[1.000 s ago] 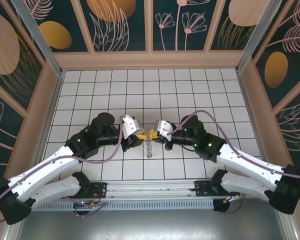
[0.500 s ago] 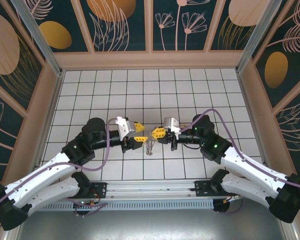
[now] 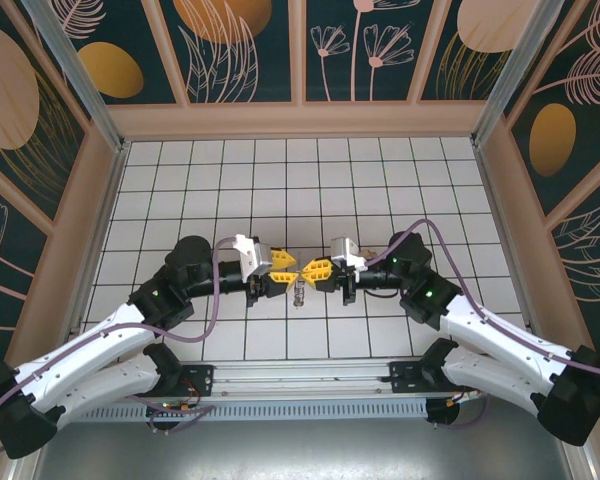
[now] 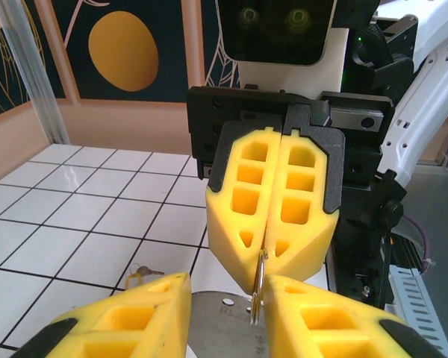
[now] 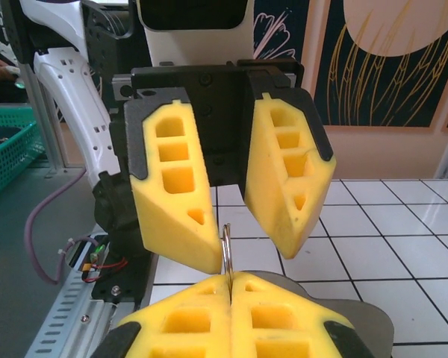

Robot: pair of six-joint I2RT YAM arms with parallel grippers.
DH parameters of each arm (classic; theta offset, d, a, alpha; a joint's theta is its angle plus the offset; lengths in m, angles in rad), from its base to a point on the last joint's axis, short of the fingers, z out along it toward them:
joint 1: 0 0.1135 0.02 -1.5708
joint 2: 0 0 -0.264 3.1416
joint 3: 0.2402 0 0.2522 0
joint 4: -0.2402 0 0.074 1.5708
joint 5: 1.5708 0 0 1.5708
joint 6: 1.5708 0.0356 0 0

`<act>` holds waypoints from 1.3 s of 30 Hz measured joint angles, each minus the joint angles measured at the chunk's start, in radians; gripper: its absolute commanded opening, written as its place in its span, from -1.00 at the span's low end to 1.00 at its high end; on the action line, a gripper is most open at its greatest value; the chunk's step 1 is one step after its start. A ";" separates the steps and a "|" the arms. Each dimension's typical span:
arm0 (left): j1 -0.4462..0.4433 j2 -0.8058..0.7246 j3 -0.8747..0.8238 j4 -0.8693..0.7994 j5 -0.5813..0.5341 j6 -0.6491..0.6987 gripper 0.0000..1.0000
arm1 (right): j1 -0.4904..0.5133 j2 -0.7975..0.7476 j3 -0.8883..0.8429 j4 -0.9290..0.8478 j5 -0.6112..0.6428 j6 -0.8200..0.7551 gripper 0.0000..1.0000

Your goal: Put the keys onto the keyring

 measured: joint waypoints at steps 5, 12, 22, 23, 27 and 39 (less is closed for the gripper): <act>0.000 0.011 -0.002 0.033 0.021 -0.008 -0.63 | -0.005 0.000 -0.024 0.064 -0.019 0.029 -1.00; -0.001 0.012 -0.008 0.055 0.046 -0.019 -1.00 | -0.012 0.008 -0.051 0.151 -0.029 0.080 -1.00; -0.002 0.003 -0.013 0.041 0.025 -0.006 -1.00 | 0.003 0.015 -0.050 0.133 0.016 0.055 -0.64; -0.002 0.003 -0.013 0.034 0.017 -0.001 -1.00 | 0.008 0.013 -0.046 0.109 0.029 0.040 -0.59; -0.002 0.005 -0.013 0.010 -0.008 0.023 -1.00 | 0.026 0.001 -0.028 0.008 0.104 -0.011 -0.52; -0.002 0.049 0.015 -0.074 -0.038 0.061 -1.00 | 0.054 -0.003 0.014 -0.163 0.251 -0.124 -0.62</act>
